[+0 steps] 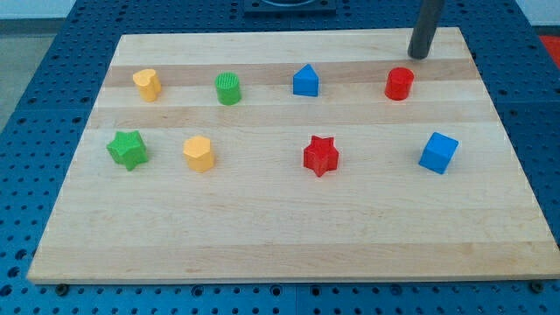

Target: Place the blue triangle at top center of the board

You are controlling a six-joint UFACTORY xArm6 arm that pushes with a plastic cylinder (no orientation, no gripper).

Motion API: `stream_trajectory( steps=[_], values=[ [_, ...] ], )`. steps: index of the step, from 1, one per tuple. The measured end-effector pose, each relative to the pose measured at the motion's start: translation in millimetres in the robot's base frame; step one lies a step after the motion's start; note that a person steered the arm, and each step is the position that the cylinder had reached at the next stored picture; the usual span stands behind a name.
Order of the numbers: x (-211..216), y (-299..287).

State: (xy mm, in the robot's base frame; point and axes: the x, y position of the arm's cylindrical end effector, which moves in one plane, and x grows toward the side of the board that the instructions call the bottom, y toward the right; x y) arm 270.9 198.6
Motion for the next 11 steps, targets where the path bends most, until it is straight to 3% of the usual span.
stream_trajectory(
  steps=[2, 4, 5, 7, 11],
  values=[
    [72.1, -36.5],
    [83.1, -148.4],
    [67.2, -178.4],
    [17.4, -179.9],
    [-22.8, -179.9]
  ],
)
